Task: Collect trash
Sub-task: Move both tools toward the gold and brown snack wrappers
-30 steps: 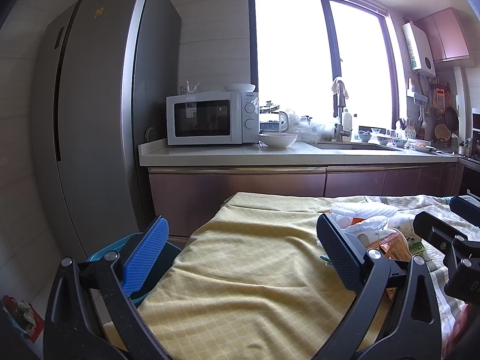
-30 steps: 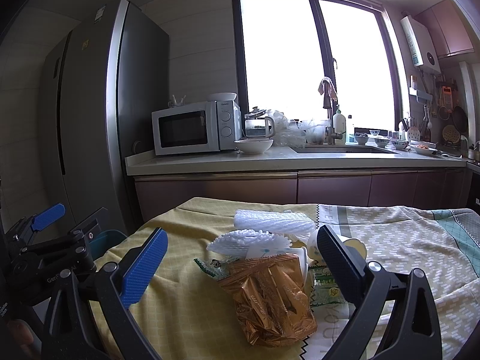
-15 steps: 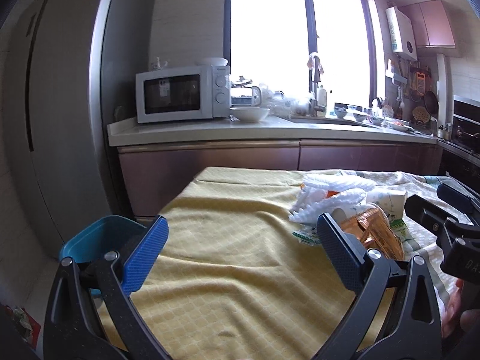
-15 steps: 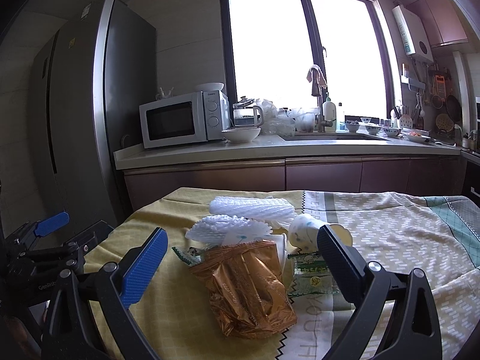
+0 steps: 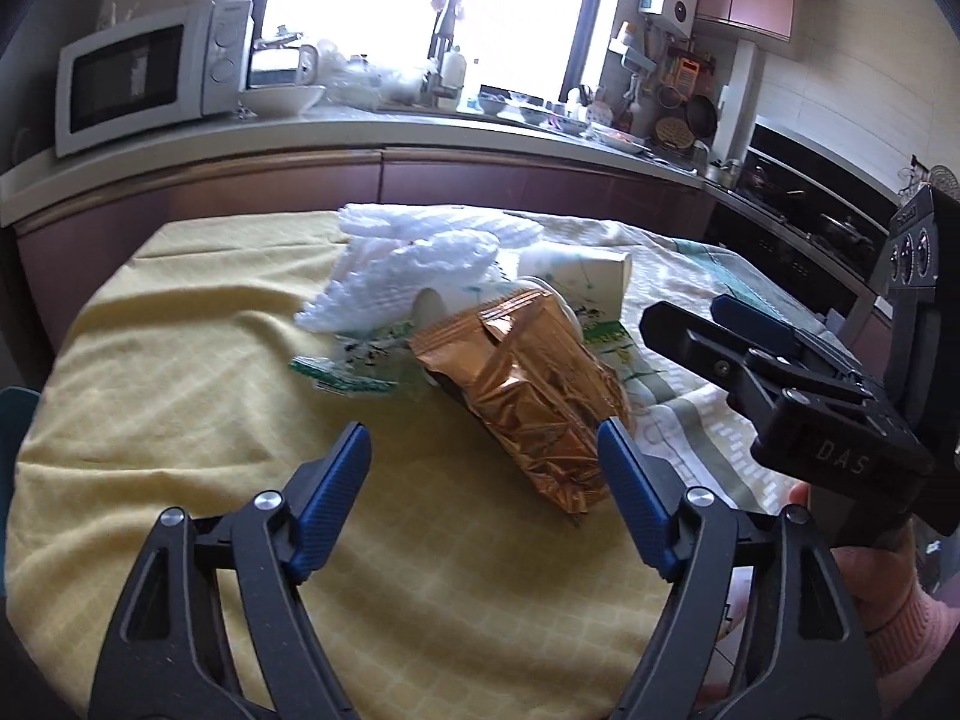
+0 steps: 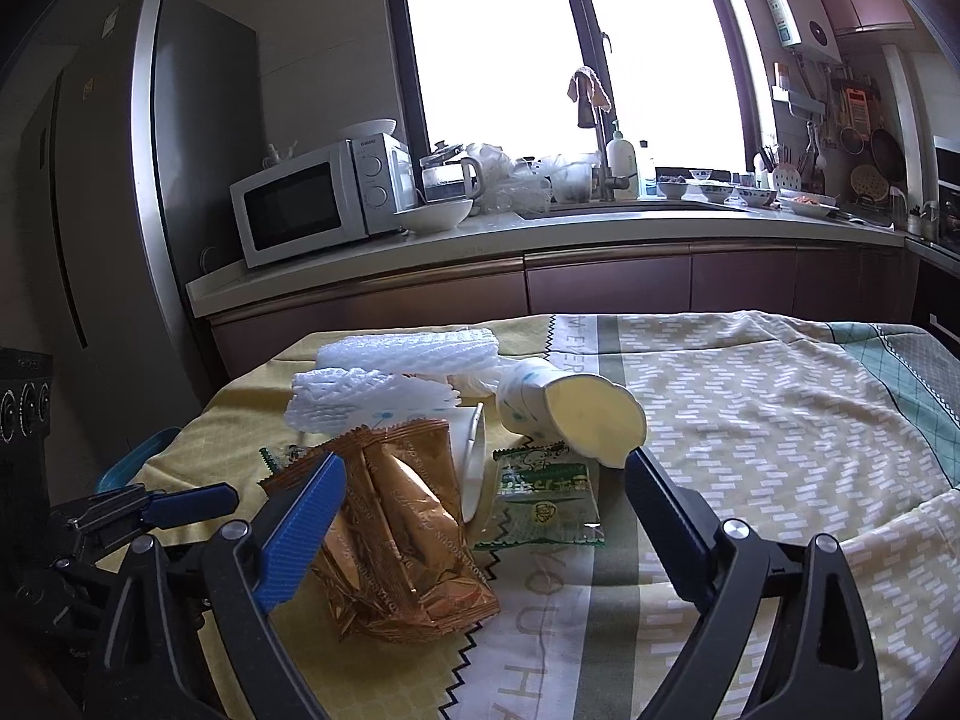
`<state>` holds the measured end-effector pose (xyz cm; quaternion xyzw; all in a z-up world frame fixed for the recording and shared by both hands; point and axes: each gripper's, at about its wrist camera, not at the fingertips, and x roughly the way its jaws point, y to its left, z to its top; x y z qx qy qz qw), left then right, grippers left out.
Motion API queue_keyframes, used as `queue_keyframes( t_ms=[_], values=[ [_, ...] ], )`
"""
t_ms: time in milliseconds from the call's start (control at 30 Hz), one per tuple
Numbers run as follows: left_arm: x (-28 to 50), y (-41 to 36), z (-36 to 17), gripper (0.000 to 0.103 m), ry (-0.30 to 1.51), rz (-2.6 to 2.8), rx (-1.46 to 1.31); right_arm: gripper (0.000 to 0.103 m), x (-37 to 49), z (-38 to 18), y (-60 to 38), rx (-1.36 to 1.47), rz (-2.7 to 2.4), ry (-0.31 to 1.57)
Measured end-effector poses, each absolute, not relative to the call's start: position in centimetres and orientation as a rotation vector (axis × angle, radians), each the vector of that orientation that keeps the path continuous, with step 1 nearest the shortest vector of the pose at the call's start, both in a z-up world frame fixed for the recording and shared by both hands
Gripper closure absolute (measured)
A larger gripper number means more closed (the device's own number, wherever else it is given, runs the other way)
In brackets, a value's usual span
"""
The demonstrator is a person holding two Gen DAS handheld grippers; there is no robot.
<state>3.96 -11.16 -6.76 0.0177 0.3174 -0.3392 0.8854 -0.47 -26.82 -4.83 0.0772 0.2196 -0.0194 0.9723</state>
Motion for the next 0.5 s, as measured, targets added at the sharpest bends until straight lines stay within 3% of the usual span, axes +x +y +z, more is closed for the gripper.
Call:
queue_keyframes(
  t_ms=[67, 333, 500],
  values=[
    [4.5, -12.0, -7.3, 0.037, 0.688, -0.739, 0.029, 0.015, -0.3, -5.0, -27.2, 0.159, -0.040, 0.451],
    [5.4, -14.8, -9.0, 0.084, 0.746, -0.810, 0.021, 0.019, 0.2, -5.4, -27.9, 0.171, -0.019, 0.476],
    [5.0, -14.0, -8.3, 0.101, 0.748, -0.823, -0.002, 0.032, 1.0, -5.5, -27.7, 0.180, 0.045, 0.515]
  ],
)
